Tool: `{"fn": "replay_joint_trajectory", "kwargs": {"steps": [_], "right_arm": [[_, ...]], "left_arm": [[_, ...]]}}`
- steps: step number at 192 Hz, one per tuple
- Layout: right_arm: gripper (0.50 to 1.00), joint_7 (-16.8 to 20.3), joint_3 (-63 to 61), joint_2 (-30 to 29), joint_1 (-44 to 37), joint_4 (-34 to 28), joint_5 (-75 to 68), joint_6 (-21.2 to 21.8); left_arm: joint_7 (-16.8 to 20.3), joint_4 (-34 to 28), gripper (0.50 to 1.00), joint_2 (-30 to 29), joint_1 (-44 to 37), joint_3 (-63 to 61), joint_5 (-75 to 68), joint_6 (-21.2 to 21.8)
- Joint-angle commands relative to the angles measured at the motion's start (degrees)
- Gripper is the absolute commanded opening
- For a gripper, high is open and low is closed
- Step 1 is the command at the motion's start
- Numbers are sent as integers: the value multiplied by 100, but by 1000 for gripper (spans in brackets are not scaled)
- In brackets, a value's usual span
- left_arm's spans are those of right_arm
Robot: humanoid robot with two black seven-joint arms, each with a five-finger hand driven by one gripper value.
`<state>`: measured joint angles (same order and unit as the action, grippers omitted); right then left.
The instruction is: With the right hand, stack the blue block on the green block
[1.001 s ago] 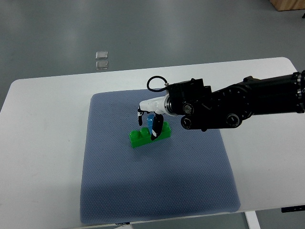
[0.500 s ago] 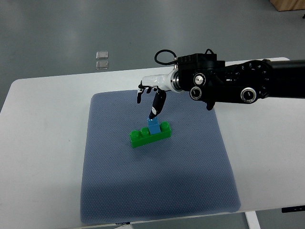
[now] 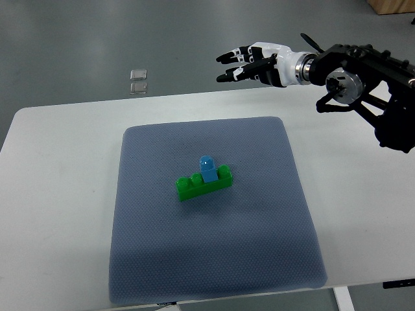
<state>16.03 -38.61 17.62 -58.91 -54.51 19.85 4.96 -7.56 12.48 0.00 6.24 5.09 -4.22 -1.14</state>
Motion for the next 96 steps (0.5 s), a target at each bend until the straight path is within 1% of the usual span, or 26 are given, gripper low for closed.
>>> {"fn": "replay_joint_trajectory", "kwargs": {"steps": [1, 16, 39, 49, 50, 72, 83, 96], "right_arm": [[895, -364, -1087, -488, 591, 398, -78, 5], [897, -601, -1737, -848, 845, 722, -87, 14], [897, -882, -2370, -1147, 1162, 986, -394, 23], [897, -883, -2370, -1147, 1162, 986, -394, 23], [897, -1048, -2579, -1303, 1240, 1100, -673, 23], [897, -1392, -2740, -1437, 1338, 1479, -1326, 58], [901, -1629, -2731, -1489, 1364, 1707, -1729, 251], [913, -1788, -2739, -1569, 1443, 1883, -2055, 488]], "left_arm": [[1, 0, 1000, 0, 0, 1, 0, 0], [1, 0, 1000, 0, 0, -8, 0, 0], [1, 0, 1000, 0, 0, 1, 0, 0], [1, 0, 1000, 0, 0, 1, 0, 0], [1, 0, 1000, 0, 0, 9, 0, 0], [1, 0, 1000, 0, 0, 18, 0, 0], [1, 0, 1000, 0, 0, 18, 0, 0], [1, 0, 1000, 0, -9, 18, 0, 0]]}}
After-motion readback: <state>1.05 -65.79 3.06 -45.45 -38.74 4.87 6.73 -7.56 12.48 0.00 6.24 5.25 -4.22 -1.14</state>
